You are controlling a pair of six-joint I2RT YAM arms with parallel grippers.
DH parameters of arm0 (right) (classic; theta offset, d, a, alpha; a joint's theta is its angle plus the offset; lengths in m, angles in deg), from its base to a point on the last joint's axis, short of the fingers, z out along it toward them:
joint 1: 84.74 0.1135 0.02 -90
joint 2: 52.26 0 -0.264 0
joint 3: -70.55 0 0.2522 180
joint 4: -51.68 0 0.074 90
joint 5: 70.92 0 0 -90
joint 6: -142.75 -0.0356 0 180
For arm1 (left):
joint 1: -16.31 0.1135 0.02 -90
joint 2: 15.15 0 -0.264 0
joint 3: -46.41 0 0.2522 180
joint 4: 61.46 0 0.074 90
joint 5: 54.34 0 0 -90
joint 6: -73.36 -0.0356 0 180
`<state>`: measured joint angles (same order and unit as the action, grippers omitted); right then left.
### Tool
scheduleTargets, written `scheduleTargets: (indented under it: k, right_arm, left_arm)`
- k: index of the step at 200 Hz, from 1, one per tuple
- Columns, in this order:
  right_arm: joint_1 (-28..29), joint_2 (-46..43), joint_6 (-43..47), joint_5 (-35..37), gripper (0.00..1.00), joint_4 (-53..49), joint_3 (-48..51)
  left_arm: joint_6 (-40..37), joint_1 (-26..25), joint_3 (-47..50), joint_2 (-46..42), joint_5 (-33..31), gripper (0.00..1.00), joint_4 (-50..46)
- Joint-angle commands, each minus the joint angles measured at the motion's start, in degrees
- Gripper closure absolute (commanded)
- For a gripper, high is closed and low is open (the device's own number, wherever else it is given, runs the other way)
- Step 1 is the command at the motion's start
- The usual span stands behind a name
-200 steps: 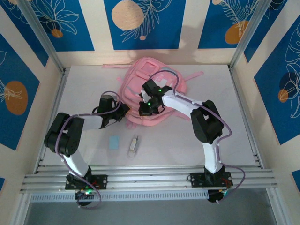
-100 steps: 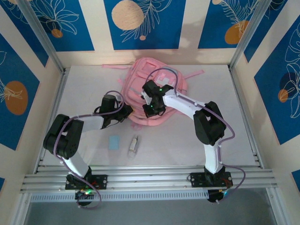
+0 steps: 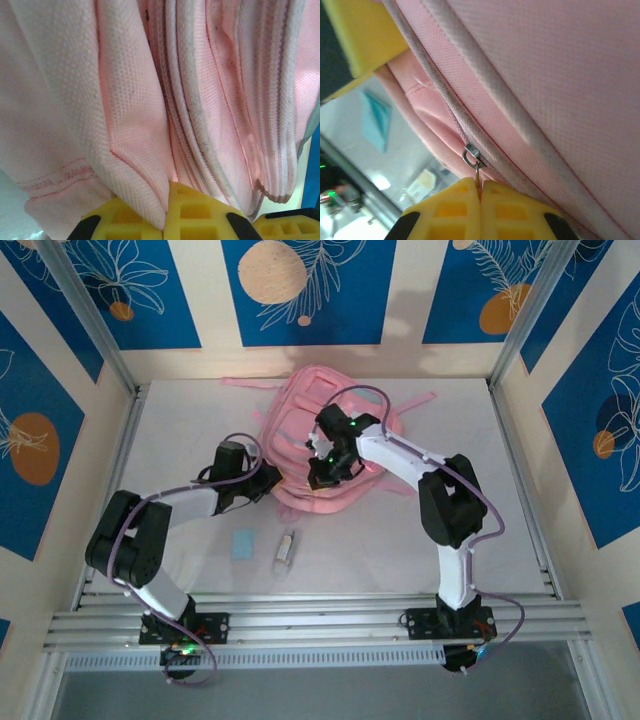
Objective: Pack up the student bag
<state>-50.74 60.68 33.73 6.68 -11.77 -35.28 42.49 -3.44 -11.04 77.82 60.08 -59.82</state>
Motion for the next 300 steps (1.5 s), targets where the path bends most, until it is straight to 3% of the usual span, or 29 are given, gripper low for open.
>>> scheduleTargets:
  k: [1, 32, 58, 75, 119, 163, 190, 210, 280, 300]
  right_arm:
    - [-1.9, -4.4, -7.0, -8.9, 1.00, -10.3, 1.5]
    - [-0.7, -3.5, -8.0, -7.5, 1.00, -9.2, 1.9]
    - [1.0, -0.3, -5.3, 11.6, 1.00, -19.0, 0.6]
    - [1.2, -0.3, -4.5, 19.7, 1.00, -22.2, 2.6]
    - [-2.1, -4.3, -3.7, 23.2, 1.00, -22.1, 7.3]
    - [0.7, -3.9, -3.4, 13.2, 1.00, -12.7, 1.3]
    - [1.9, -0.8, -5.0, 8.6, 1.00, -7.1, -3.8]
    - [2.0, 0.6, -5.8, 7.4, 1.00, -5.0, -5.2]
    - [1.5, -3.4, -6.2, 10.5, 1.00, -2.2, -0.2]
    - [-1.4, -8.1, -8.0, 6.5, 1.00, 1.2, 3.5]
  left_arm:
    - [-1.7, 2.6, -1.1, -2.3, -8.1, 1.00, 1.6]
    - [-1.8, 2.6, -0.9, -2.9, -8.3, 1.00, 1.8]
    - [-2.3, 2.7, -1.1, -3.2, -8.5, 1.00, 1.4]
    - [-3.2, 2.9, -1.4, -3.7, -9.2, 1.00, 0.5]
    - [-5.0, 3.7, -1.9, -4.5, -9.6, 1.00, -1.8]
    - [-1.3, 2.1, -2.9, -5.0, -5.7, 1.00, 0.4]
    - [2.0, 0.3, -3.1, -6.8, -5.3, 0.66, 1.5]
    - [3.8, -0.2, -3.0, -7.9, -4.6, 0.47, 2.2]
    - [5.2, -0.6, -3.0, -7.3, -5.8, 0.39, 3.7]
    - [3.7, -0.7, -5.2, -8.2, -4.8, 0.39, 0.9]
